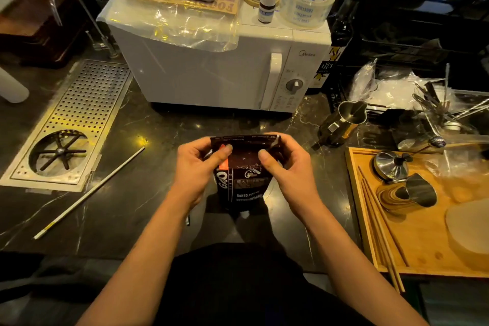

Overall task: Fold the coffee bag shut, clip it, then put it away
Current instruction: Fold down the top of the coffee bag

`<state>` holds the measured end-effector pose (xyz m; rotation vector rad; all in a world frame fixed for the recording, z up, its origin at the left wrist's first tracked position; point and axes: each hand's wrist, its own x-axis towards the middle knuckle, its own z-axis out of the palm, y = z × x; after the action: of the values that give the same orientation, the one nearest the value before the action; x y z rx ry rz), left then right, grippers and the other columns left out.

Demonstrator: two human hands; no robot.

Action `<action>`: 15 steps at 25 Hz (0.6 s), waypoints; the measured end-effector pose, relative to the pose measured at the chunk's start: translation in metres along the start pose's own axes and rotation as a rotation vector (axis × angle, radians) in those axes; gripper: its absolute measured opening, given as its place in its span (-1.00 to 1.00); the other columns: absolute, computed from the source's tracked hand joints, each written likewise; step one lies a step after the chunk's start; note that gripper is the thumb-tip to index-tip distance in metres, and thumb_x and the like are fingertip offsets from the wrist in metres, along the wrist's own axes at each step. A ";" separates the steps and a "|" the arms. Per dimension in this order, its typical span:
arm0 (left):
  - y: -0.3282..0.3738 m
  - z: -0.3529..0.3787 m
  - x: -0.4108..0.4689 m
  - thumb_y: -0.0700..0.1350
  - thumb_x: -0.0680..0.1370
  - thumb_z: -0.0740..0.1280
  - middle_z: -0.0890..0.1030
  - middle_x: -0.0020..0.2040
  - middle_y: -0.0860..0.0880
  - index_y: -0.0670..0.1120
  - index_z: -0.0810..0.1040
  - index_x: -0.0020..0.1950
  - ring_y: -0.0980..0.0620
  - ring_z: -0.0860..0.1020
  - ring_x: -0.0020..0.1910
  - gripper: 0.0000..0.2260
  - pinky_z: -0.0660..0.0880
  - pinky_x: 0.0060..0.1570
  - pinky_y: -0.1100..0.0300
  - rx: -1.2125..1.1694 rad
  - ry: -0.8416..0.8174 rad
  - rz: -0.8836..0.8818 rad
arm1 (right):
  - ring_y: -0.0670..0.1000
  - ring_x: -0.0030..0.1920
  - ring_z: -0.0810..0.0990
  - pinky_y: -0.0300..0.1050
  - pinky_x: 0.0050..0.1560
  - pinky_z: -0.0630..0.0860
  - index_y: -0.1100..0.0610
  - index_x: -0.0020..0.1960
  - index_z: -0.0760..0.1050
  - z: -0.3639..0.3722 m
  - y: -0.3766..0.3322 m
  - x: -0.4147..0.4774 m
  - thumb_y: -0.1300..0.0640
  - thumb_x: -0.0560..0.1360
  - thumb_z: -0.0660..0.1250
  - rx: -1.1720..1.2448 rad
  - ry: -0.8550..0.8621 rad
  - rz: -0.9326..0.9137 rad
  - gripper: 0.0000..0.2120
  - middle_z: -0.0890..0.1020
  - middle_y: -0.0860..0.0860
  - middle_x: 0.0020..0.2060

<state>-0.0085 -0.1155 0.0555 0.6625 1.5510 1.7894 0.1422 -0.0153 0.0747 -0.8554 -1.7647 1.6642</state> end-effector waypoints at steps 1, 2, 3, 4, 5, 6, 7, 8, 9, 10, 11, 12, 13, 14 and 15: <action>0.006 -0.010 0.000 -0.29 0.44 0.41 0.72 -0.17 0.02 -0.11 0.66 -0.04 0.02 0.67 -0.11 -0.86 0.59 -0.11 0.21 -0.001 0.033 0.028 | -0.09 0.14 0.63 -0.12 0.16 0.58 0.07 0.24 0.50 0.007 -0.007 0.002 0.24 0.51 0.40 0.020 -0.057 -0.016 -0.69 0.65 -0.03 0.08; 0.011 -0.021 -0.001 -0.28 0.44 0.41 0.72 -0.17 0.03 -0.11 0.66 -0.04 0.02 0.66 -0.10 -0.85 0.58 -0.10 0.21 -0.001 0.069 0.051 | -0.10 0.20 0.60 -0.12 0.23 0.55 0.04 0.30 0.46 0.014 -0.011 0.005 0.22 0.50 0.41 0.048 -0.101 -0.027 -0.61 0.62 -0.03 0.15; 0.016 -0.033 -0.003 -0.28 0.44 0.41 0.72 -0.17 0.04 -0.10 0.66 -0.05 0.03 0.66 -0.09 -0.85 0.58 -0.09 0.21 -0.006 0.112 0.070 | -0.11 0.24 0.57 -0.12 0.28 0.52 0.04 0.34 0.43 0.022 -0.013 0.009 0.20 0.50 0.40 0.070 -0.128 -0.030 -0.57 0.59 -0.03 0.20; 0.020 -0.046 -0.005 -0.27 0.44 0.41 0.72 -0.17 0.05 -0.08 0.66 -0.05 0.04 0.65 -0.09 -0.86 0.58 -0.08 0.21 -0.013 0.157 0.085 | -0.11 0.26 0.56 -0.11 0.31 0.50 0.06 0.37 0.41 0.029 -0.013 0.013 0.20 0.52 0.39 0.077 -0.137 -0.024 -0.56 0.58 -0.02 0.23; 0.024 -0.059 -0.007 -0.25 0.44 0.42 0.72 -0.17 0.06 -0.06 0.67 -0.06 0.04 0.65 -0.08 -0.86 0.58 -0.06 0.20 -0.018 0.200 0.099 | -0.11 0.26 0.56 -0.10 0.31 0.50 0.07 0.38 0.41 0.038 -0.011 0.017 0.20 0.54 0.37 0.061 -0.134 -0.014 -0.57 0.57 -0.01 0.24; 0.027 -0.073 -0.009 -0.21 0.43 0.43 0.72 -0.16 0.06 -0.02 0.68 -0.07 0.03 0.65 -0.06 -0.86 0.58 -0.03 0.18 -0.016 0.239 0.115 | -0.09 0.25 0.56 -0.08 0.30 0.51 0.07 0.37 0.42 0.047 -0.006 0.021 0.19 0.55 0.36 0.025 -0.130 -0.005 -0.60 0.58 0.01 0.23; 0.029 -0.086 -0.011 -0.19 0.42 0.44 0.72 -0.15 0.07 0.00 0.69 -0.08 0.03 0.65 -0.05 -0.87 0.58 0.00 0.15 -0.006 0.276 0.132 | -0.09 0.23 0.57 -0.10 0.27 0.52 0.07 0.36 0.43 0.056 -0.001 0.024 0.17 0.56 0.36 -0.021 -0.134 0.002 -0.62 0.59 0.01 0.21; 0.032 -0.100 -0.015 -0.20 0.43 0.45 0.72 -0.15 0.08 0.03 0.70 -0.10 0.04 0.64 -0.05 -0.86 0.58 0.03 0.13 0.009 0.315 0.147 | -0.11 0.19 0.58 -0.13 0.23 0.53 0.07 0.34 0.45 0.068 0.006 0.026 0.16 0.55 0.37 -0.081 -0.152 0.010 -0.64 0.60 0.01 0.18; 0.033 -0.112 -0.018 -0.22 0.44 0.44 0.72 -0.16 0.10 0.06 0.71 -0.11 0.05 0.64 -0.06 -0.83 0.58 0.04 0.12 0.028 0.354 0.158 | -0.13 0.14 0.58 -0.19 0.16 0.54 0.08 0.32 0.46 0.078 0.012 0.029 0.13 0.55 0.38 -0.153 -0.178 0.020 -0.65 0.60 -0.01 0.13; 0.034 -0.123 -0.021 -0.25 0.46 0.43 0.71 -0.17 0.12 0.08 0.71 -0.13 0.08 0.63 -0.08 -0.79 0.58 0.04 0.12 0.041 0.388 0.163 | -0.15 0.08 0.59 -0.24 0.09 0.53 0.08 0.31 0.46 0.089 0.019 0.032 0.09 0.53 0.40 -0.239 -0.207 0.038 -0.63 0.60 -0.03 0.07; 0.035 -0.133 -0.025 -0.26 0.46 0.42 0.71 -0.19 0.13 0.10 0.71 -0.14 0.10 0.63 -0.10 -0.76 0.58 0.03 0.13 0.047 0.414 0.168 | -0.14 0.02 0.59 -0.26 0.02 0.51 0.07 0.31 0.46 0.099 0.026 0.035 0.04 0.51 0.42 -0.333 -0.242 0.066 -0.60 0.60 -0.03 0.02; 0.036 -0.143 -0.029 -0.28 0.47 0.41 0.71 -0.20 0.14 0.10 0.71 -0.15 0.12 0.63 -0.11 -0.75 0.59 0.02 0.14 0.047 0.434 0.173 | -0.13 -0.03 0.58 -0.24 -0.03 0.51 0.06 0.32 0.45 0.108 0.033 0.038 -0.03 0.49 0.43 -0.431 -0.275 0.100 -0.55 0.60 -0.02 -0.03; 0.036 -0.152 -0.034 -0.30 0.47 0.41 0.71 -0.20 0.14 0.09 0.71 -0.15 0.14 0.63 -0.12 -0.73 0.60 0.00 0.16 0.044 0.456 0.180 | -0.09 -0.07 0.59 -0.19 -0.06 0.53 0.05 0.33 0.43 0.118 0.040 0.042 -0.09 0.47 0.44 -0.541 -0.308 0.127 -0.50 0.60 -0.01 -0.07; 0.037 -0.160 -0.038 -0.32 0.47 0.40 0.71 -0.21 0.14 0.08 0.71 -0.16 0.14 0.63 -0.13 -0.72 0.60 -0.02 0.17 0.035 0.479 0.183 | -0.05 -0.08 0.59 -0.12 -0.05 0.56 0.04 0.35 0.40 0.126 0.045 0.045 -0.15 0.45 0.43 -0.664 -0.340 0.139 -0.45 0.60 -0.01 -0.09; 0.036 -0.168 -0.041 -0.33 0.47 0.40 0.71 -0.22 0.13 0.07 0.71 -0.16 0.15 0.63 -0.14 -0.72 0.61 -0.04 0.18 0.022 0.502 0.185 | -0.01 -0.05 0.60 -0.03 -0.03 0.58 0.03 0.36 0.37 0.133 0.050 0.048 -0.20 0.44 0.41 -0.792 -0.373 0.145 -0.41 0.60 -0.01 -0.08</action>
<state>-0.1131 -0.2572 0.0654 0.3901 1.8827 2.1990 0.0130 -0.0616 0.0138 -1.0582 -2.7586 1.2372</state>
